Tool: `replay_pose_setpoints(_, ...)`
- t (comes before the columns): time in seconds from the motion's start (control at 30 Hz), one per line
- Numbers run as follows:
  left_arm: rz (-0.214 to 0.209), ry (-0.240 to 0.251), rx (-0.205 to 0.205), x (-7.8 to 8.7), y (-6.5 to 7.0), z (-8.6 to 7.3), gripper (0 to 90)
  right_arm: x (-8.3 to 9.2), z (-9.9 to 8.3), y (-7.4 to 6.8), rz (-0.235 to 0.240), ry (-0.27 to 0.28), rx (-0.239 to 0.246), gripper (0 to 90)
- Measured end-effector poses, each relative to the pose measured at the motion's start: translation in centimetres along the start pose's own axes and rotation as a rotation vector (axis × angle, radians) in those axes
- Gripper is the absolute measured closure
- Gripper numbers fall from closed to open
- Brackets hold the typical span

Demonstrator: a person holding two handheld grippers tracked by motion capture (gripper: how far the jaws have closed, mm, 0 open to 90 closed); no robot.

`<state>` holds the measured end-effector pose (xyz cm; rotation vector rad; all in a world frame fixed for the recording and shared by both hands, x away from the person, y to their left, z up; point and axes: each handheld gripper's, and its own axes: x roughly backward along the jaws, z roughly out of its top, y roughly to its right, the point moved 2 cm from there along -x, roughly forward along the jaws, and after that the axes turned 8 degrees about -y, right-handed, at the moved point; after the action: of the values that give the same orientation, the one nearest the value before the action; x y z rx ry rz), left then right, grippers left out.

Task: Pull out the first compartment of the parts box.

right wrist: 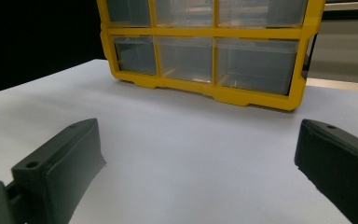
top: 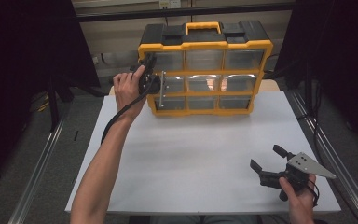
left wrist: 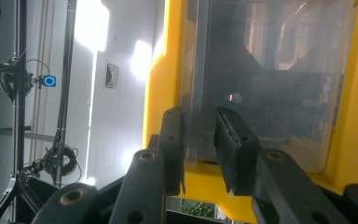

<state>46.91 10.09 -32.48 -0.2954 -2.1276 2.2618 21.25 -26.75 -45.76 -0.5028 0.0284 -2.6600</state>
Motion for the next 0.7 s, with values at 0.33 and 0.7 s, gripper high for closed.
replay_pose_setpoints(0.33, 0.028, -0.012, -0.014, -0.01, -0.03, 0.15, 79.0, 0.01, 0.0, -0.02, 0.002, 0.0, 0.008, 0.6)
replay_pose_setpoints(0.7, 0.027, -0.009, 0.014, 0.06, -0.11, 0.22, 82.9, -0.02, 0.01, 0.0, 0.001, 0.001, 0.009, 0.6)
